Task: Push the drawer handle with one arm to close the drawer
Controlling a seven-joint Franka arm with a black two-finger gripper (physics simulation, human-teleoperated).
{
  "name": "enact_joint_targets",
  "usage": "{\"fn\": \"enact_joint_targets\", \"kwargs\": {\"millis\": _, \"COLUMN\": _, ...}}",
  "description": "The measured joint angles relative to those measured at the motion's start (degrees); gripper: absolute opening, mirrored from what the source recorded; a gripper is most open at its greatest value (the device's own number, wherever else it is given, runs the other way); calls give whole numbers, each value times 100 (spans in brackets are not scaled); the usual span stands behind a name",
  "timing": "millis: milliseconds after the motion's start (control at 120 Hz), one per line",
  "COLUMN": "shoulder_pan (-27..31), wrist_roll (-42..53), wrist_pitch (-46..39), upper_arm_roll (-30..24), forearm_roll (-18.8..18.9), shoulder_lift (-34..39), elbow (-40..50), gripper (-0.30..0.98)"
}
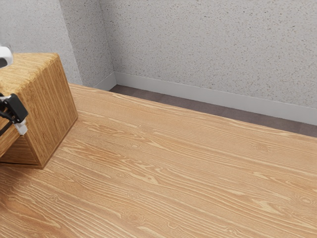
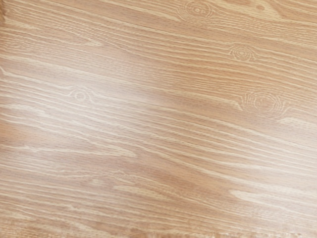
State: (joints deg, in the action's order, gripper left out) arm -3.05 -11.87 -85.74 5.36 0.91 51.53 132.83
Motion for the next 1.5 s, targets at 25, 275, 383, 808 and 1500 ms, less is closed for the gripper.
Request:
{"fn": "enact_joint_targets", "kwargs": {"millis": 25, "shoulder_pan": 101, "wrist_roll": 4, "wrist_pitch": -19, "upper_arm_roll": -110, "forearm_roll": -72, "shoulder_lift": 282, "elbow": 283, "gripper": 67}}
{"fn": "enact_joint_targets", "kwargs": {"millis": 275, "shoulder_pan": 106, "wrist_roll": -67, "wrist_pitch": 68, "upper_arm_roll": -262, "forearm_roll": -530, "shoulder_lift": 1737, "elbow": 1864, "gripper": 67}}
{"fn": "enact_joint_targets", "kwargs": {"millis": 383, "shoulder_pan": 197, "wrist_roll": -82, "wrist_pitch": 298, "upper_arm_roll": -60, "forearm_roll": -347, "shoulder_lift": 2116, "elbow": 2122, "gripper": 67}}
{"fn": "enact_joint_targets", "kwargs": {"millis": 808, "shoulder_pan": 1284, "wrist_roll": 224, "wrist_pitch": 519, "upper_arm_roll": 1080, "forearm_roll": 1096, "shoulder_lift": 2175, "elbow": 2243, "gripper": 66}}
{"fn": "enact_joint_targets", "kwargs": {"millis": 1500, "shoulder_pan": 902, "wrist_roll": 2040, "wrist_pitch": -425, "upper_arm_roll": 3833, "forearm_roll": 4298, "shoulder_lift": 1294, "elbow": 1157, "gripper": 66}}
